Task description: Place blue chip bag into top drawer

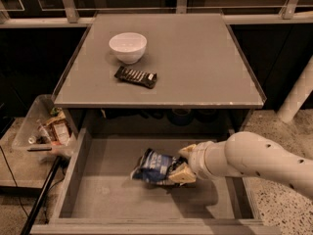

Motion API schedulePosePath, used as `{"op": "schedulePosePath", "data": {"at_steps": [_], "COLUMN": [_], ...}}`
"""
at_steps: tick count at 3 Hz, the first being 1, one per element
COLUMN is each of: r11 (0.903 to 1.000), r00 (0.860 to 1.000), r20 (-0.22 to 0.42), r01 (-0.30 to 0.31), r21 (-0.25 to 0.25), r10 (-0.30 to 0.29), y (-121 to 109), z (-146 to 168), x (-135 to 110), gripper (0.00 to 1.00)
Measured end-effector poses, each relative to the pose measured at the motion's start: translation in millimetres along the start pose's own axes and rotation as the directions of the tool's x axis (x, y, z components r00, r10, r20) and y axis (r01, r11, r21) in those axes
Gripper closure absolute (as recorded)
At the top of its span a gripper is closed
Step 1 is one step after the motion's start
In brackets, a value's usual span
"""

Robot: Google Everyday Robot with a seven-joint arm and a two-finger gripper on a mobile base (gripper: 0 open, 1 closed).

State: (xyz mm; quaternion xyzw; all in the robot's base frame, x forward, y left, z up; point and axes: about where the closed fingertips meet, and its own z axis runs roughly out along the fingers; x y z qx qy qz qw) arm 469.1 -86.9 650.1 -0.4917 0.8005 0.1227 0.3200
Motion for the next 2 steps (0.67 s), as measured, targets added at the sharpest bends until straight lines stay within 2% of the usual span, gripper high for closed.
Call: {"op": "schedulePosePath", "data": {"at_steps": [1,2], "r11": [1.0000,1.0000], "r00": [1.000,1.000], "r20": [0.000,0.000], "r01": [0.000,0.000], "r21": [0.000,0.000], "r10": [0.000,0.000], "y": [0.0,0.0], "z": [0.0,0.0], "x": [0.0,0.0], "gripper": [0.00,0.00]}}
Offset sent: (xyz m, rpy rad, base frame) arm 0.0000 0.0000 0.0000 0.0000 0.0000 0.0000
